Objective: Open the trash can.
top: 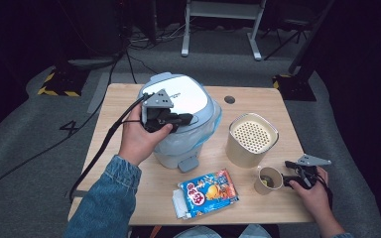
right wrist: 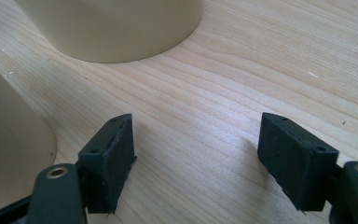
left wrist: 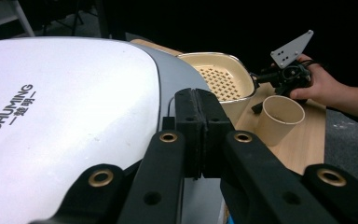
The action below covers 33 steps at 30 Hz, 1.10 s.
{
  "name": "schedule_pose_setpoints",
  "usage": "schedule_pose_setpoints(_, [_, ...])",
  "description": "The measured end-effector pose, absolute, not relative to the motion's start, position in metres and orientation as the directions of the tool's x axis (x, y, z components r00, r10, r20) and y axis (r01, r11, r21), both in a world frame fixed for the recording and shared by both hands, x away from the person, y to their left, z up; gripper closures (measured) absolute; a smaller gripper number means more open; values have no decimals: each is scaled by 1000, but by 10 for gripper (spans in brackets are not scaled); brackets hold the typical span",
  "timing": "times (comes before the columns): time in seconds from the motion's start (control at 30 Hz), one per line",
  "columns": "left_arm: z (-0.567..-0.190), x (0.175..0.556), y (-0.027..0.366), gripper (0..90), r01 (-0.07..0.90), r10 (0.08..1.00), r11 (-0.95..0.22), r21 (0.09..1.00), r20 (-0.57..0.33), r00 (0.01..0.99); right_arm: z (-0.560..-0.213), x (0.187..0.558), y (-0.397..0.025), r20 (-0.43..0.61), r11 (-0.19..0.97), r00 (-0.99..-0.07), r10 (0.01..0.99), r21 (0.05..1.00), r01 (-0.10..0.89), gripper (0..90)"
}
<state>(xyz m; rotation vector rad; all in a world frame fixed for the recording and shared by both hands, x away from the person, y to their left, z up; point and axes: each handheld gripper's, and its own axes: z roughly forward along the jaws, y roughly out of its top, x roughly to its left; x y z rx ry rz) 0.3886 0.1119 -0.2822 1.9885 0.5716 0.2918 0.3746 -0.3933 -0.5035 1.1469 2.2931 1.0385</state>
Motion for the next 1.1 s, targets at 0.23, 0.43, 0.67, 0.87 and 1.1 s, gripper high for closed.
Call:
schedule_pose_setpoints(0.23, [-281,387,109,900,259,516,-405,877,-15,856,-504,375,-393,-3,396,-599,801,753,526,274])
schedule_pose_setpoints(0.43, [-279,384,105,900,258,525,-435,863,10,851,-504,375,-393,-3,396,-599,801,753,526,274])
schedule_pose_setpoints(0.67, [-278,381,102,900,233,542,-468,852,68,838,-504,375,-393,-4,396,-599,801,753,525,275])
schedule_pose_setpoints(0.87, [-282,385,110,719,247,546,-396,884,11,837,-504,375,-393,-4,396,-599,801,753,526,275])
schedule_pose_setpoints(1.1, [-281,379,125,523,226,515,-333,915,-24,857,-504,375,-393,-4,396,-599,801,753,526,274])
